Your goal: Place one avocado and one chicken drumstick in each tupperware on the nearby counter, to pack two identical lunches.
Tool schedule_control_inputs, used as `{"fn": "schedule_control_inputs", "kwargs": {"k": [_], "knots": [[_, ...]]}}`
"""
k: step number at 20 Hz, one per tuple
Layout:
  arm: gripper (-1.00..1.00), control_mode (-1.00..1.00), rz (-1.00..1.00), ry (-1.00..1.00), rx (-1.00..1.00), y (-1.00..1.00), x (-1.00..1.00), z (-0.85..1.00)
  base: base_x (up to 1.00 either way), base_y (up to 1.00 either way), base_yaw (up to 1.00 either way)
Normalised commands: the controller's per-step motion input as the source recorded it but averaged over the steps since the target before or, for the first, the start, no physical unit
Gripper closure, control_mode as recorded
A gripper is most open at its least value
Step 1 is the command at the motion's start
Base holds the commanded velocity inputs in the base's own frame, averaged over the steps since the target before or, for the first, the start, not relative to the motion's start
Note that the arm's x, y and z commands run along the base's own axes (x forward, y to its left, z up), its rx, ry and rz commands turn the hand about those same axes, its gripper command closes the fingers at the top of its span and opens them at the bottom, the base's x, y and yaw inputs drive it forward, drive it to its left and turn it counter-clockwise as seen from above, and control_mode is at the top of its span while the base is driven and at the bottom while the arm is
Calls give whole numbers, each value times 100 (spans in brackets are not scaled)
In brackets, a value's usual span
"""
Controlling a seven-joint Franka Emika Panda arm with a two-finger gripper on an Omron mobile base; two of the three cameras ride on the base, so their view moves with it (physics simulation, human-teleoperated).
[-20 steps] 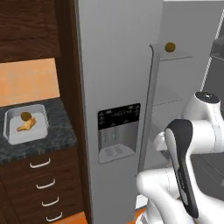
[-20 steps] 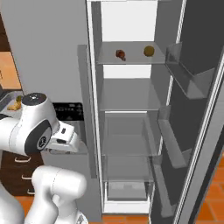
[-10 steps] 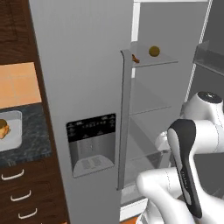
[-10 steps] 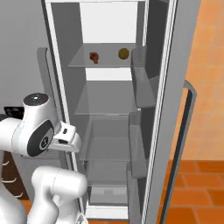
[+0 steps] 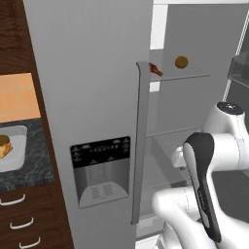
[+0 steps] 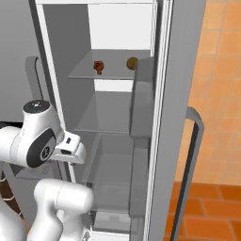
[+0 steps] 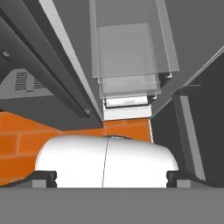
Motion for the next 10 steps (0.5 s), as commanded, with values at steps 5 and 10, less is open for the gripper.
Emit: {"fn": "schedule_control_inputs", "kwargs": {"k": [5,10], "knots": [[-100,100,0,0,0,0,0,0,4,-22,8],[-100,-100,4,-10,0,0,4,30,4,0,1]]}}
